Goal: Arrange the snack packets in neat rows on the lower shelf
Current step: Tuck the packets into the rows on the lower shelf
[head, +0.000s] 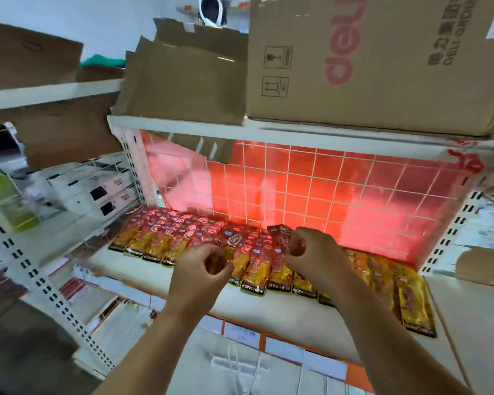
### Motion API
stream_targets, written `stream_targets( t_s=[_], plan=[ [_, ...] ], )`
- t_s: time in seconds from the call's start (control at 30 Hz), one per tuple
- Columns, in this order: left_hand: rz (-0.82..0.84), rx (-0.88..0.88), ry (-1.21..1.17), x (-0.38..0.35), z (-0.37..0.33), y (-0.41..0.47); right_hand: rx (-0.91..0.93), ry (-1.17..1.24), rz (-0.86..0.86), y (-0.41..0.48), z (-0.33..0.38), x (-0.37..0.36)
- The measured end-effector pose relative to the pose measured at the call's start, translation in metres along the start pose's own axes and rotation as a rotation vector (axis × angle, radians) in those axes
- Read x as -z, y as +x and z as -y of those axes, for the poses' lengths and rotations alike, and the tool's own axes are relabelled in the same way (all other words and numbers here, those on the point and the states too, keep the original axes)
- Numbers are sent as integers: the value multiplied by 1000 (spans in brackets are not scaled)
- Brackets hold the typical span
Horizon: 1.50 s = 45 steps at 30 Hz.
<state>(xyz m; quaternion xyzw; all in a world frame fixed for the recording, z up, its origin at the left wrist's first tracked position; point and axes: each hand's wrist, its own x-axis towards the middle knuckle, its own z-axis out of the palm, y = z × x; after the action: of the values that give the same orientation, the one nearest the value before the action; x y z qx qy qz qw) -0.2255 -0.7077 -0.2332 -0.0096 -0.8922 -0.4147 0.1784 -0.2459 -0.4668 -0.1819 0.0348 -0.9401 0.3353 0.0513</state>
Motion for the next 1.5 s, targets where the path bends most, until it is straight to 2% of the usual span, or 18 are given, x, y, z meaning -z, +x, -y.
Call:
stream_targets(
  t_s=[0.27, 0.4, 0.63, 0.9, 1.1, 1.5],
  plan=[
    [18, 28, 77, -50, 51, 8, -39, 17, 9, 13, -48, -68],
    [51, -38, 162, -71, 75, 16, -19, -40, -24, 18, -66, -97],
    [121, -328, 264, -79, 114, 35, -97, -125, -73, 22, -77, -137],
    [169, -559, 187, -77, 140, 47, -321, -188, -335, 26, -71, -170],
    [255, -544, 163, -75, 141, 46, -418, -273, -388, 35, -59, -185],
    [258, -543, 145, -74, 142, 44, -451, -278, -454, 35, -57, -182]
  ],
)
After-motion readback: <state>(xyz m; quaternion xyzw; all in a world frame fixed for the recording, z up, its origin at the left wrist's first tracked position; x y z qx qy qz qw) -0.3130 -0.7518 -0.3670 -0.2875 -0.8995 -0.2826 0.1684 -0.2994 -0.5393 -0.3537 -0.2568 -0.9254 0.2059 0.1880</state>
